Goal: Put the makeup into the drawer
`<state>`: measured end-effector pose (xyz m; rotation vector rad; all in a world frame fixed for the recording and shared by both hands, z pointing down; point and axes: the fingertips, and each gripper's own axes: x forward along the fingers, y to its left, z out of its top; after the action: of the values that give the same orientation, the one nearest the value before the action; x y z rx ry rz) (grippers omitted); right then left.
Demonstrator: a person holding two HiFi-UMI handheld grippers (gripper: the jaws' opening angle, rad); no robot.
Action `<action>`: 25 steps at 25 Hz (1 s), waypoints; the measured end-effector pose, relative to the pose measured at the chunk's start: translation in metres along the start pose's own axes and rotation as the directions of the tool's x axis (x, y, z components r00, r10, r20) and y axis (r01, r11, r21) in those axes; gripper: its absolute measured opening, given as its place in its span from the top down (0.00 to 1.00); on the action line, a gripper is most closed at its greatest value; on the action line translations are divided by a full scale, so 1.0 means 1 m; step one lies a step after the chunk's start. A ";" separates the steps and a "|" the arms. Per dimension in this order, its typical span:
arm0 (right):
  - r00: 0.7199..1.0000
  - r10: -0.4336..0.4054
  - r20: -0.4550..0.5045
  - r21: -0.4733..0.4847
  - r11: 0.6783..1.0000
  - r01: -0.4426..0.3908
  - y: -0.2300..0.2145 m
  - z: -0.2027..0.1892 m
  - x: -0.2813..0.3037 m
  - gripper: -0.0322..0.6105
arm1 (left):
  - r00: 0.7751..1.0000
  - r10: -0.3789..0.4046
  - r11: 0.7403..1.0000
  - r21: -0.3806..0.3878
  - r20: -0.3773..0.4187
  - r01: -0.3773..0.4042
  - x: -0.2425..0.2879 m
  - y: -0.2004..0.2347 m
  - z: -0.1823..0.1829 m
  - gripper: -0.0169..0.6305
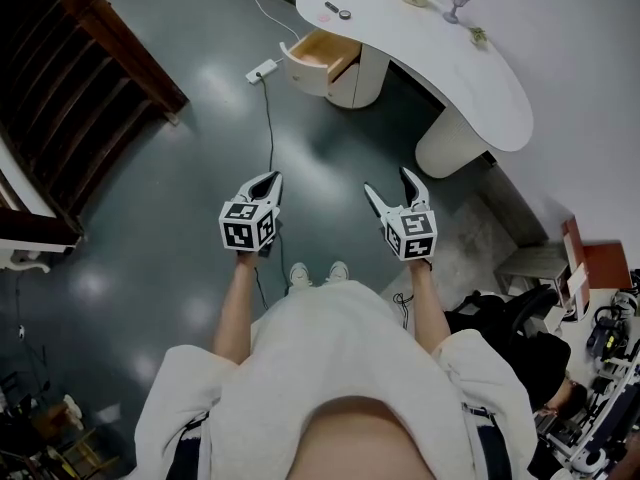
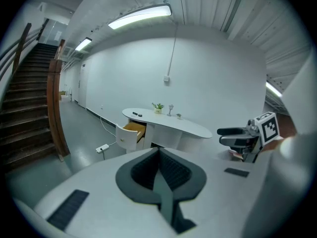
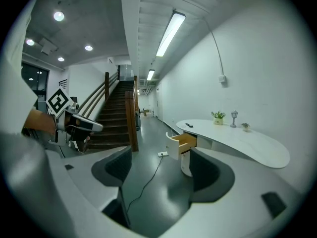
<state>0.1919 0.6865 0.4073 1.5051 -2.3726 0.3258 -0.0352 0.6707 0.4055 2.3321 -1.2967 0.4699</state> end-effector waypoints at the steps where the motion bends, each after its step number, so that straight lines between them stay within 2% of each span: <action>1: 1.000 0.003 0.001 -0.001 1.000 -0.003 -0.004 -0.001 0.000 0.39 | 1.000 0.004 1.000 -0.002 -0.002 -0.004 0.003 -0.003 -0.001 0.96; 7: 1.000 0.017 -0.001 -0.018 1.000 -0.017 -0.033 -0.003 0.005 0.43 | 1.000 0.021 1.000 -0.016 -0.007 -0.021 0.024 -0.019 -0.002 0.96; 12: 1.000 0.021 -0.011 -0.022 1.000 -0.022 -0.052 0.002 0.029 0.44 | 0.999 0.029 0.999 -0.027 -0.015 -0.030 0.048 -0.009 0.005 0.96; 20: 0.999 0.021 -0.033 -0.036 0.999 -0.022 -0.078 0.021 0.107 0.47 | 1.000 0.019 0.999 -0.044 -0.015 -0.020 0.109 0.036 0.032 0.96; 25: 0.999 -0.005 -0.044 -0.042 0.999 0.003 -0.097 0.047 0.173 0.48 | 1.000 -0.013 0.999 -0.053 -0.016 0.013 0.162 0.081 0.067 0.96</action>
<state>0.2044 0.4841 0.4320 1.4683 -2.3276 0.3039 -0.0171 0.4823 0.4438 2.2872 -1.2704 0.4438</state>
